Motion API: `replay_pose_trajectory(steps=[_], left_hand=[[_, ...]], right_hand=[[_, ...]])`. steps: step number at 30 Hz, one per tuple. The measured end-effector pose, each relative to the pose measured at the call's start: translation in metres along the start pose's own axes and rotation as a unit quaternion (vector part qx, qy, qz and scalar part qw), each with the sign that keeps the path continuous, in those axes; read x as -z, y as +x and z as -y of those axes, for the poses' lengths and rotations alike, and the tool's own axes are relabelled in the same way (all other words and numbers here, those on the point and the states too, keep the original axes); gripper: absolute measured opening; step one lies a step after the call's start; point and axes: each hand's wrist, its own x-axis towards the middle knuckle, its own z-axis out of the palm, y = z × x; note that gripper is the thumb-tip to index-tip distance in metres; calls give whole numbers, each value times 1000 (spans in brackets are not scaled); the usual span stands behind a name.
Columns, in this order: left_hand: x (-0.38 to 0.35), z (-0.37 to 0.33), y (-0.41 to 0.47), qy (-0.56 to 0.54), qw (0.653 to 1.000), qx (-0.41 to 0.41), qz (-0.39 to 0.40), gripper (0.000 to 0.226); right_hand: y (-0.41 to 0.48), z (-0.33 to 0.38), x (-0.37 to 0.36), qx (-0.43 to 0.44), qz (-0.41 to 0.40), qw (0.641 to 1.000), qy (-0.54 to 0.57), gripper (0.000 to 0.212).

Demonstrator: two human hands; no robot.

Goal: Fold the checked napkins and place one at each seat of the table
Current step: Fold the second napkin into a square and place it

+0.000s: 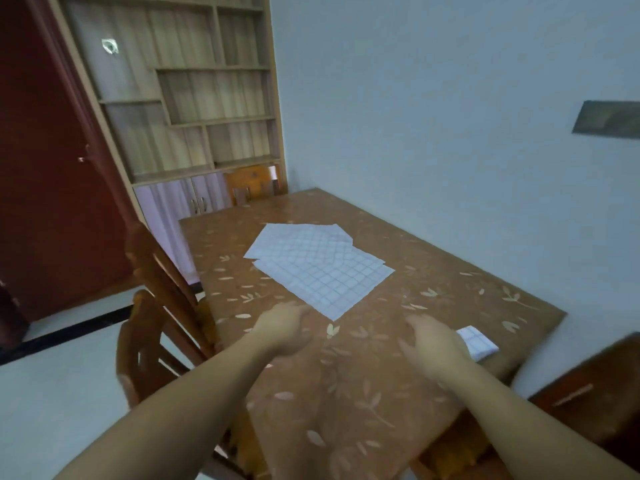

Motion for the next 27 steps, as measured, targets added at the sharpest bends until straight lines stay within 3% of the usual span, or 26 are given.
replay_pose_trajectory(steps=[5,13,21,27], left_hand=[[21,25,-15,15,999,-52,1,49],[20,104,38,-16,996,-88,-1,39],[12,199,144,-35,991,-123,46,42],[-3,222,214,-27,990,-119,78,39]], right_hand=[[-35,34,-5,-30,24,999,18,16],[23,99,-34,-77,20,997,11,14],[131,184,-102,-157,69,984,52,18],[188,189,-124,-184,88,979,31,43]])
